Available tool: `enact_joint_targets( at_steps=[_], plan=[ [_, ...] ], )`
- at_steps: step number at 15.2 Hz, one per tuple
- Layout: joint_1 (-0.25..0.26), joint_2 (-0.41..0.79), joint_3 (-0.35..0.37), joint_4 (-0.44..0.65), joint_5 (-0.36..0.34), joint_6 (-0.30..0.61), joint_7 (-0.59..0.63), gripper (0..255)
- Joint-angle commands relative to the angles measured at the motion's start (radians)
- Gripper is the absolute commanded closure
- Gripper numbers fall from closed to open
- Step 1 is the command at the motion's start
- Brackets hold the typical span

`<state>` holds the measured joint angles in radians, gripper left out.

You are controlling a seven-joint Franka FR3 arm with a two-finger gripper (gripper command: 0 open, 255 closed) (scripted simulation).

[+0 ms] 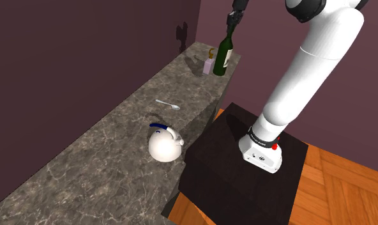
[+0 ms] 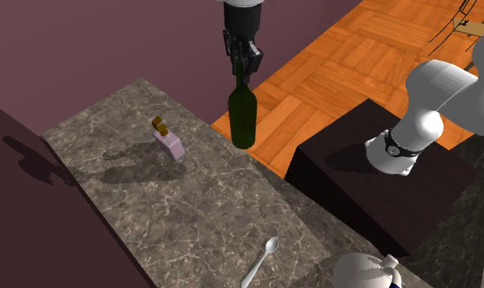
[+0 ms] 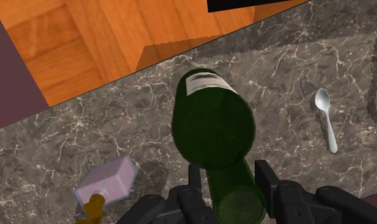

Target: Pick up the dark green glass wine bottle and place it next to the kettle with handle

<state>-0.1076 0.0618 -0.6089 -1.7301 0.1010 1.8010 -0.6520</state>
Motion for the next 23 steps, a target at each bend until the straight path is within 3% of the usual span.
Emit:
enact_joint_targets(
  at_steps=[1, 23],
  plan=[
    [-0.002, -0.001, -0.002, 0.026, -0.001, -0.028, 0.0, 255],
    [-0.044, 0.093, -0.02, 0.431, 0.055, -0.357, -0.015, 255]
  ],
)
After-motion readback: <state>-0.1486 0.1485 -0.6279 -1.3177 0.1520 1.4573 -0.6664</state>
